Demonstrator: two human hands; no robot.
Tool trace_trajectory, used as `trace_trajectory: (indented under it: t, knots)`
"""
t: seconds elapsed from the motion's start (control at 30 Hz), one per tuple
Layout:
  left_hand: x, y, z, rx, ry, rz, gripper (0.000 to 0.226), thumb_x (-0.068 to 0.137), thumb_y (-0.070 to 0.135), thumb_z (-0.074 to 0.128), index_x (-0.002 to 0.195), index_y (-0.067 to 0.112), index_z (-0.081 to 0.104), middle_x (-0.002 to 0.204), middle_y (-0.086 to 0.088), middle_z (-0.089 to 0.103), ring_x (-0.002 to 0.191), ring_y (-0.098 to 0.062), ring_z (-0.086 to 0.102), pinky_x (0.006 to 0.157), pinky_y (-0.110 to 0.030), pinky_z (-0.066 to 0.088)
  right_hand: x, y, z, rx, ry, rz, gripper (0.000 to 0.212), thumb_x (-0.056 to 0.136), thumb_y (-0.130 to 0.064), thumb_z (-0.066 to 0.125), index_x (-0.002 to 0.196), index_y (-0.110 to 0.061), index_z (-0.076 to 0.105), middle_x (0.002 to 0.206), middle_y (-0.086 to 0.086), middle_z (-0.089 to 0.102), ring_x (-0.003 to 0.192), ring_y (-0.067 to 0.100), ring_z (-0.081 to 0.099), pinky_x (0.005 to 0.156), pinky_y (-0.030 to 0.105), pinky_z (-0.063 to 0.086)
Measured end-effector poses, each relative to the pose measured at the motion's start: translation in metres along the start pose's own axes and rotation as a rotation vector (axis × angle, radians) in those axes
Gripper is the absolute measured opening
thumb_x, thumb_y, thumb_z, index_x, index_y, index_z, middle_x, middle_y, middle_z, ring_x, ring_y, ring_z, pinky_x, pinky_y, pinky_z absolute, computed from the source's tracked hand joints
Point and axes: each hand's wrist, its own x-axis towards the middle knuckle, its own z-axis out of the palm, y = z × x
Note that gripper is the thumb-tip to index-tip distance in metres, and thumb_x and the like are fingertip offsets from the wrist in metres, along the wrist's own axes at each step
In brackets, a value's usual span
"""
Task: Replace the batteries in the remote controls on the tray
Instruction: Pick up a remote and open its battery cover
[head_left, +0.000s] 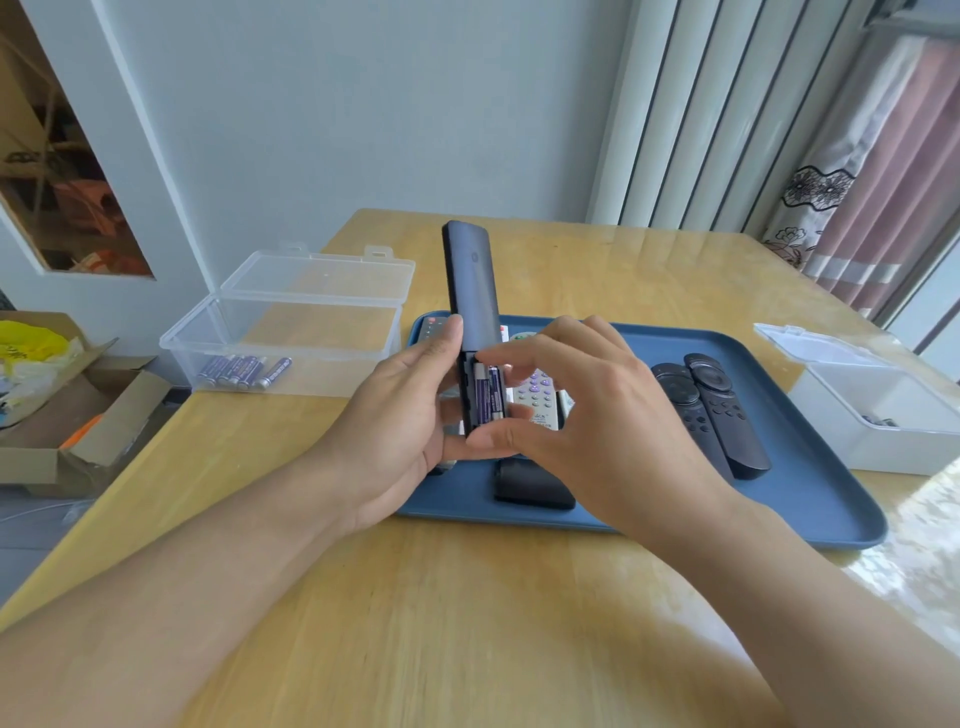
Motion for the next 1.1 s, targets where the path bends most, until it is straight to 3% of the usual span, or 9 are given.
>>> trace_trajectory:
  t: [0.17, 0.33, 0.4, 0.47, 0.57, 0.67, 0.77, 0.83, 1.1]
  knots:
    - [-0.002, -0.004, 0.003, 0.061, -0.005, 0.009, 0.049, 0.106, 0.041, 0.04, 0.115, 0.0, 0.066, 0.097, -0.014, 0.073, 0.079, -0.025, 0.07, 0.071, -0.047, 0.062, 0.0, -0.006, -0.006, 0.159, -0.05, 0.118, 0.035, 0.073, -0.036, 0.087, 0.097, -0.035, 0.061, 0.086, -0.021, 0.059, 0.086, 0.003, 0.047, 0.073, 0.011, 0.035]
    - [-0.002, -0.002, 0.003, 0.05, 0.003, -0.009, 0.049, 0.105, 0.042, 0.042, 0.115, 0.002, 0.068, 0.105, -0.018, 0.074, 0.088, -0.028, 0.073, 0.072, -0.047, 0.062, -0.001, -0.01, -0.009, 0.368, -0.033, 0.182, 0.024, 0.084, -0.023, 0.08, 0.096, -0.034, 0.063, 0.081, -0.013, 0.068, 0.066, 0.005, 0.052, 0.062, 0.011, 0.038]
    - [-0.003, 0.001, 0.003, 0.048, 0.031, -0.015, 0.05, 0.104, 0.044, 0.043, 0.119, 0.002, 0.067, 0.107, -0.017, 0.074, 0.088, -0.033, 0.074, 0.065, -0.043, 0.062, 0.003, -0.007, -0.016, 0.603, 0.043, 0.227, 0.019, 0.092, -0.015, 0.072, 0.105, -0.029, 0.069, 0.084, -0.006, 0.07, 0.069, 0.013, 0.059, 0.064, 0.016, 0.042]
    - [-0.003, 0.003, 0.004, 0.053, 0.099, -0.015, 0.05, 0.102, 0.045, 0.045, 0.112, 0.002, 0.067, 0.092, -0.014, 0.074, 0.069, -0.026, 0.071, 0.05, -0.036, 0.058, 0.008, -0.002, -0.026, 0.982, 0.088, 0.338, 0.023, 0.097, -0.004, 0.058, 0.111, -0.017, 0.071, 0.084, 0.003, 0.064, 0.075, 0.019, 0.06, 0.064, 0.022, 0.047]
    - [-0.002, 0.003, 0.003, 0.113, 0.169, 0.013, 0.046, 0.101, 0.05, 0.046, 0.1, 0.008, 0.068, 0.077, -0.009, 0.069, 0.053, -0.019, 0.058, 0.041, -0.028, 0.043, 0.013, 0.002, -0.033, 1.347, 0.026, 0.608, 0.027, 0.097, 0.004, 0.043, 0.104, -0.008, 0.066, 0.076, 0.007, 0.053, 0.059, 0.018, 0.052, 0.048, 0.021, 0.04]
    - [-0.001, 0.002, 0.002, 0.155, 0.195, 0.016, 0.049, 0.101, 0.052, 0.048, 0.099, 0.008, 0.069, 0.074, -0.008, 0.068, 0.054, -0.023, 0.053, 0.049, -0.03, 0.035, 0.011, 0.003, -0.026, 1.124, -0.096, 0.605, 0.024, 0.101, -0.004, 0.046, 0.096, -0.013, 0.068, 0.062, -0.001, 0.038, 0.048, 0.011, 0.029, 0.042, 0.019, 0.023]
    - [-0.002, 0.002, 0.003, 0.165, 0.178, -0.001, 0.051, 0.1, 0.052, 0.05, 0.1, 0.004, 0.066, 0.067, -0.009, 0.061, 0.054, -0.023, 0.052, 0.048, -0.031, 0.039, 0.001, 0.002, -0.016, 0.423, -0.118, 0.204, 0.012, 0.096, -0.021, 0.067, 0.093, -0.028, 0.076, 0.051, -0.009, 0.027, 0.045, 0.01, 0.024, 0.046, 0.018, 0.022]
    - [-0.002, 0.002, 0.003, 0.167, 0.169, -0.01, 0.05, 0.1, 0.052, 0.049, 0.098, 0.004, 0.065, 0.064, -0.008, 0.057, 0.053, -0.023, 0.05, 0.049, -0.031, 0.04, -0.003, 0.0, -0.008, 0.149, -0.09, -0.011, 0.007, 0.089, -0.033, 0.075, 0.095, -0.036, 0.078, 0.05, -0.008, 0.03, 0.049, 0.013, 0.031, 0.051, 0.019, 0.024]
    - [-0.002, -0.001, 0.001, 0.213, 0.251, -0.044, 0.054, 0.099, 0.057, 0.049, 0.109, 0.008, 0.07, 0.078, -0.008, 0.066, 0.054, -0.017, 0.054, 0.057, -0.03, 0.041, -0.005, 0.0, 0.005, 0.121, 0.014, -0.185, 0.016, 0.086, -0.045, 0.07, 0.097, -0.039, 0.08, 0.054, -0.025, 0.036, 0.051, 0.005, 0.039, 0.049, 0.025, 0.028]
